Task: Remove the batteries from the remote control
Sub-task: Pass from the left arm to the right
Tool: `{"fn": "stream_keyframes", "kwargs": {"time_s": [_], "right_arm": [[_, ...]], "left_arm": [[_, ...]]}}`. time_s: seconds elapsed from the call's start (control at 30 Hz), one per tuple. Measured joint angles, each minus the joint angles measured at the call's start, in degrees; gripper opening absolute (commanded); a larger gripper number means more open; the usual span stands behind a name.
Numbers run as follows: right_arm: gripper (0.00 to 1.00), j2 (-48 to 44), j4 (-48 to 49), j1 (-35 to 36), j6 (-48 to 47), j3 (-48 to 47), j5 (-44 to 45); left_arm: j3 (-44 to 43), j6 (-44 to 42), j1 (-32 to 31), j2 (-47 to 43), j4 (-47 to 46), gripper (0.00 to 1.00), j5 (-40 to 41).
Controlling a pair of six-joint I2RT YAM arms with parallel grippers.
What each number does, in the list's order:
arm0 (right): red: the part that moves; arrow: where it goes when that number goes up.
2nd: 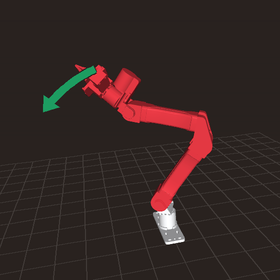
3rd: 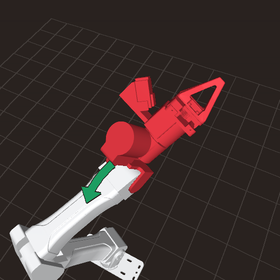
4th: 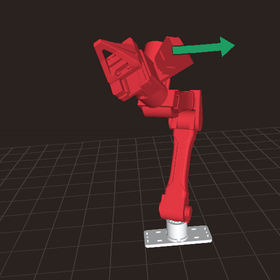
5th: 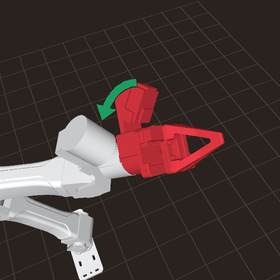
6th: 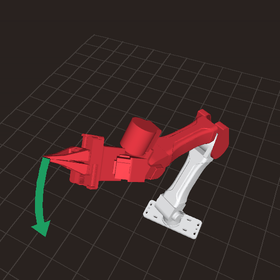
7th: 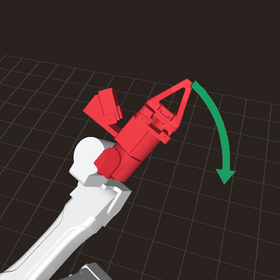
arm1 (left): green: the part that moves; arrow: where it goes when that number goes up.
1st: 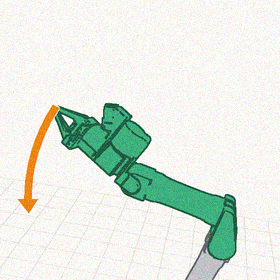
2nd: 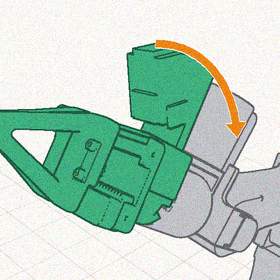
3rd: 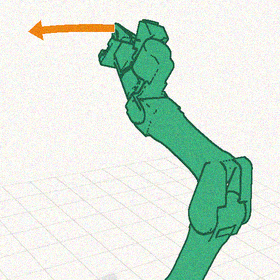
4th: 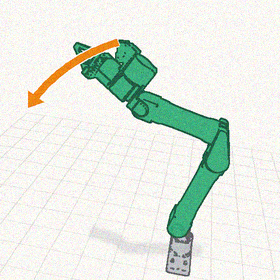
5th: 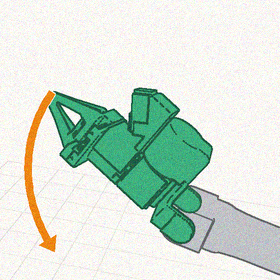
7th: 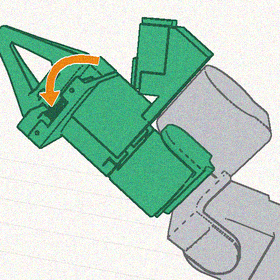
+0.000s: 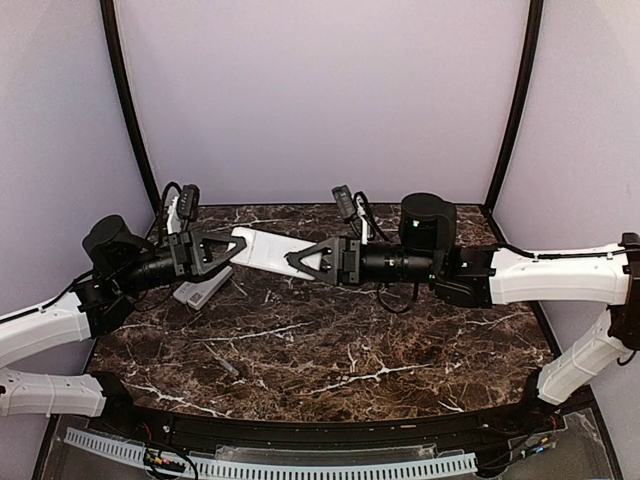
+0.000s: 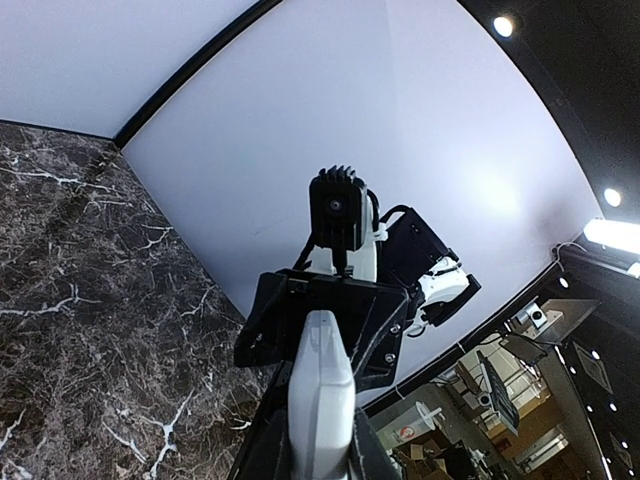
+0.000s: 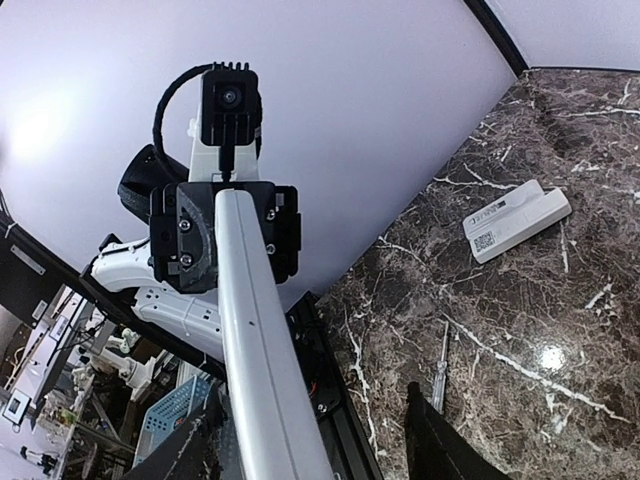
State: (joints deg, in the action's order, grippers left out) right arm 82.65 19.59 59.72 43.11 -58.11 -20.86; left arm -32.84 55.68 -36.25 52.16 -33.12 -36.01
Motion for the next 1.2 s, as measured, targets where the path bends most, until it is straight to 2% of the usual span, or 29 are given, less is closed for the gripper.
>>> {"fn": "stream_keyframes", "kwargs": {"time_s": [0.1, 0.43, 0.8, 1.07, 1.17, 1.2], "right_arm": [[0.46, 0.2, 1.2, 0.2, 0.7, 0.0, -1.1], [0.25, 0.2, 4.1, 0.2, 3.2, 0.4, -1.9], [0.0, 0.2, 11.5, -0.1, 10.3, 3.5, -2.9], [0.0, 0.2, 13.9, -0.2, 13.8, 5.9, -1.8], [0.0, 0.2, 13.7, -0.2, 14.9, 7.0, -0.6], [0.0, 0.2, 13.6, -0.3, 15.1, 7.3, -0.2]], "left_arm": [[0.0, 0.4, 0.0, 0.8, -0.4, 0.0, -0.4], [0.0, 1.7, 0.0, 1.9, -1.6, 0.0, -0.7], [0.0, 2.5, 0.0, 3.2, -3.4, 0.0, -2.1], [0.0, 3.5, 0.0, 4.5, -2.3, 0.28, -1.9], [0.0, 3.4, 0.0, 5.1, -0.7, 0.35, -1.1], [0.0, 3.3, 0.0, 5.4, -0.1, 0.4, -0.9]]}}
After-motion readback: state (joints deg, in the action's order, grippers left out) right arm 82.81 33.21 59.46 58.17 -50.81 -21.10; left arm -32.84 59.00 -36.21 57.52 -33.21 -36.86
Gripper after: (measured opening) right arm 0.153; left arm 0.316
